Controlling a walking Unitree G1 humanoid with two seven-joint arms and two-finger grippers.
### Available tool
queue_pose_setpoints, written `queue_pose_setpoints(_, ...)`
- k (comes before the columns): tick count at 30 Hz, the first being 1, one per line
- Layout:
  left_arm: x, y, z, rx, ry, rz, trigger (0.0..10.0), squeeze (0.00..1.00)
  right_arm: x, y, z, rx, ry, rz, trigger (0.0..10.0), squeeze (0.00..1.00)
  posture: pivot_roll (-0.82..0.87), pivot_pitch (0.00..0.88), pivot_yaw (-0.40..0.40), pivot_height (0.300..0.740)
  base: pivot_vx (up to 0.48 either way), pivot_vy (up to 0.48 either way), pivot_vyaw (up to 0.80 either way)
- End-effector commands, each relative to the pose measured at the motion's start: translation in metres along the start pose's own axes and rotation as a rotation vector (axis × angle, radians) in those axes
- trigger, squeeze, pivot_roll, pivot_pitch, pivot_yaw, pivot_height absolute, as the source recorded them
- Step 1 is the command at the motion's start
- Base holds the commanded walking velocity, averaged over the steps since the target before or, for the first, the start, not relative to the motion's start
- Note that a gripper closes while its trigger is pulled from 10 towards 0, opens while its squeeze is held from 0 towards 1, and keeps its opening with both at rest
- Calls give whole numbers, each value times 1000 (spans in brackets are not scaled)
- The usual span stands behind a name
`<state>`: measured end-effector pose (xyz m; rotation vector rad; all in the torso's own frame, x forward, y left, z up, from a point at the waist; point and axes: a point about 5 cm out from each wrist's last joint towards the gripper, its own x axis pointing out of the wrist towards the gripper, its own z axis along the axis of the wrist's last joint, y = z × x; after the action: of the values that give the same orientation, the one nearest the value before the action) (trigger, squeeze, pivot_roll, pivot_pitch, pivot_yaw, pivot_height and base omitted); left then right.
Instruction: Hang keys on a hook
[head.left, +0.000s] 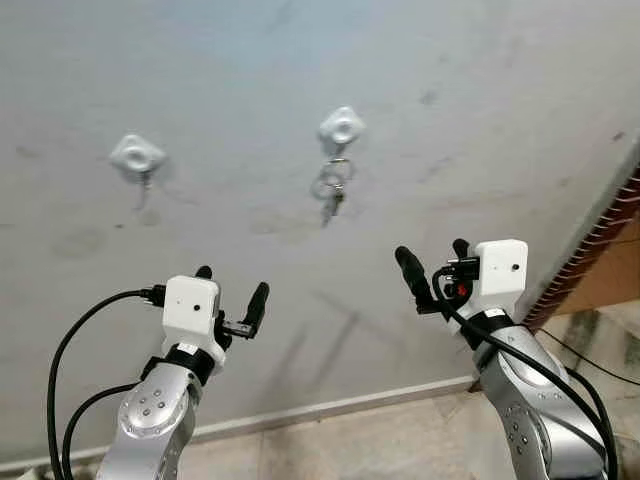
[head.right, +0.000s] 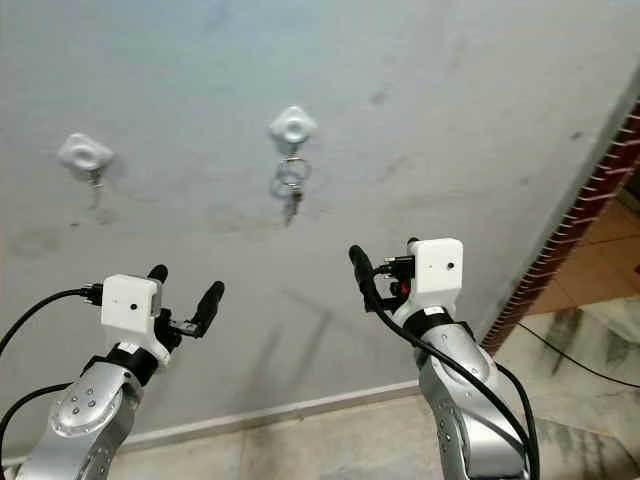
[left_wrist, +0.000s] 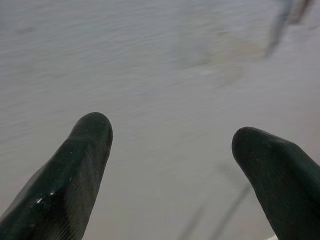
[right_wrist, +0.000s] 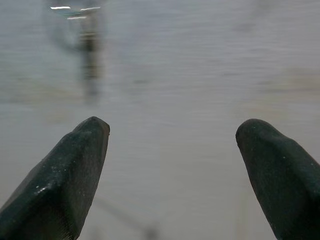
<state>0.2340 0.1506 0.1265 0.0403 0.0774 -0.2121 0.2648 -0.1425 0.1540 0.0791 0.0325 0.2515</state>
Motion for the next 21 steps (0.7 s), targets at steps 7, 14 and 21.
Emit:
queue_pose_setpoints(7,0,0,1,0,4,-8,10000,0,3,4,1,5,0,15,10000,1000,28,41,69,740,0,437,0)
queue_pose_setpoints(14,2,-2,2,-9,7,-30,10000,0,5,6,1,-8,-4,20,10000,4,28,43,71,740,0,445,0)
queue_pose_setpoints(21,3,-2,3,11,-3,-30,10000,0,8,3,1,23,3,-1,10000,0,26,44,70,740,0,79,0)
